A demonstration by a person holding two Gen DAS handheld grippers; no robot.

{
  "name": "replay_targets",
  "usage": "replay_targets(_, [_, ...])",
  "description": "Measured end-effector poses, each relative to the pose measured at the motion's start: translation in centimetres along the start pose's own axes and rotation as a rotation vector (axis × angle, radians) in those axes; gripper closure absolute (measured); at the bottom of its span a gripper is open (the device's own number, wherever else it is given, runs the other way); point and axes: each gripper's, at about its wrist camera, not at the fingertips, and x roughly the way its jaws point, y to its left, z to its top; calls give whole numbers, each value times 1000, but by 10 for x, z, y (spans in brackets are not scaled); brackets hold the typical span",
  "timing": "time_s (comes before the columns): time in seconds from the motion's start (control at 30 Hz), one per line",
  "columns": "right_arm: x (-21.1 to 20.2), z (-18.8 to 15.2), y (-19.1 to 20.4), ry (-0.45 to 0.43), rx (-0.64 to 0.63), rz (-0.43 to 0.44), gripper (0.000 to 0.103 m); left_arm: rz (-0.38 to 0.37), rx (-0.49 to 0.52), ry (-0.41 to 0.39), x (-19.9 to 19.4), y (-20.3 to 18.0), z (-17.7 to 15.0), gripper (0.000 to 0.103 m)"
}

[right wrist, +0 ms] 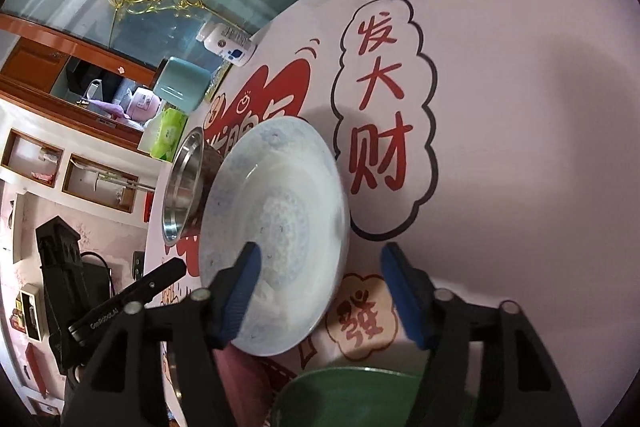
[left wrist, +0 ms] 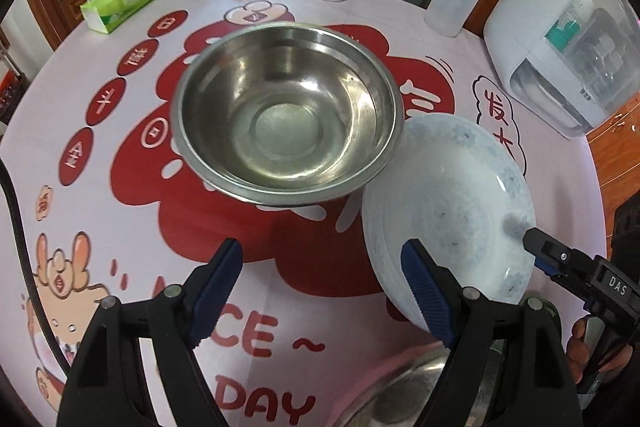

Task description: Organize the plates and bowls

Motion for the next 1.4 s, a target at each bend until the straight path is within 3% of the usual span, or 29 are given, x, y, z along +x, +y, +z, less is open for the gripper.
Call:
replay_targets(0.3, [5,0,-5,-11,4,20,70,-60,-20,46,25,2,3,52])
replay_targets(0.53, [4,0,-15,-12,26,25,87,-93,-20,54,33,-4,4,64])
replay_targets(0.8, [5,1,-15,-13,17,32,89,-115,-12,61,39,-11,8,75])
replay_targets(1.4, [10,2,-14,-2,9,45,92,-181,36,92,53,-25,14,88])
